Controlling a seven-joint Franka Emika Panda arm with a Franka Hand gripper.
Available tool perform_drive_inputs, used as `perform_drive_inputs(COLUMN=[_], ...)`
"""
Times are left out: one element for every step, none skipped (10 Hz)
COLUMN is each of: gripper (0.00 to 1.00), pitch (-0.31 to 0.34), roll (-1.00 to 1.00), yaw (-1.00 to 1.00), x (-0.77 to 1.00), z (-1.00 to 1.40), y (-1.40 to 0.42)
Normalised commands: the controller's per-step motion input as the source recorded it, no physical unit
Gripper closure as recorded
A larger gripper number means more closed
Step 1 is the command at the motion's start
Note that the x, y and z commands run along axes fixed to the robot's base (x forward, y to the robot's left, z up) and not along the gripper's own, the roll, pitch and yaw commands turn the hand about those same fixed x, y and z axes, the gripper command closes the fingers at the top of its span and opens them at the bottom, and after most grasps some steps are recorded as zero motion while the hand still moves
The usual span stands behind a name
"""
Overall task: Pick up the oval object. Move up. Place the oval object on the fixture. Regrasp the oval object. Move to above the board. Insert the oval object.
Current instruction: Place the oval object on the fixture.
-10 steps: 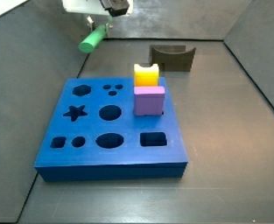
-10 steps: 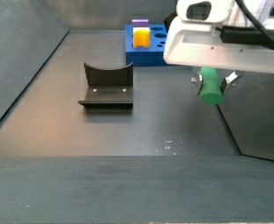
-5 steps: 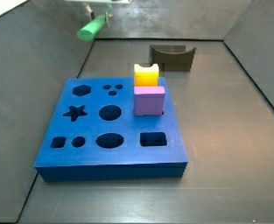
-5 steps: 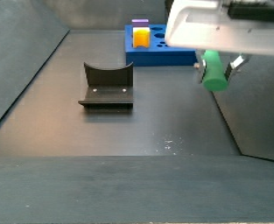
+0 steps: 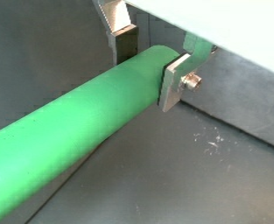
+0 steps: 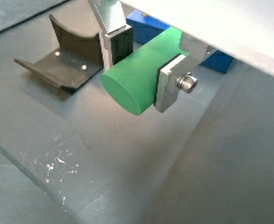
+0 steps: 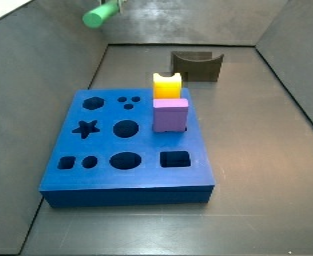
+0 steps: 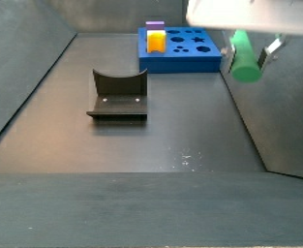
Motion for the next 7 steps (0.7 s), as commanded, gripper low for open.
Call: perform_drive_inputs(gripper=[1.00, 1.00, 1.00, 1.00, 1.00, 1.00, 1.00], pitch=[0.076, 0.080, 0.081, 0.085, 0.304, 0.316, 0.306], roll=[0.11, 0.10, 0.10, 0.08, -0.21, -0.21, -0.20], yaw=[0.02, 0.02, 0.02, 0.02, 0.44, 0.41, 0.34], x=[-0.02, -0.02, -0.02, -0.01, 1.00, 1.00, 1.00], z=[0.58, 0.45, 0.36, 0.19, 0.35, 0.34, 0.33], y=[0.01, 0.01, 0.01, 0.01, -0.54, -0.53, -0.50])
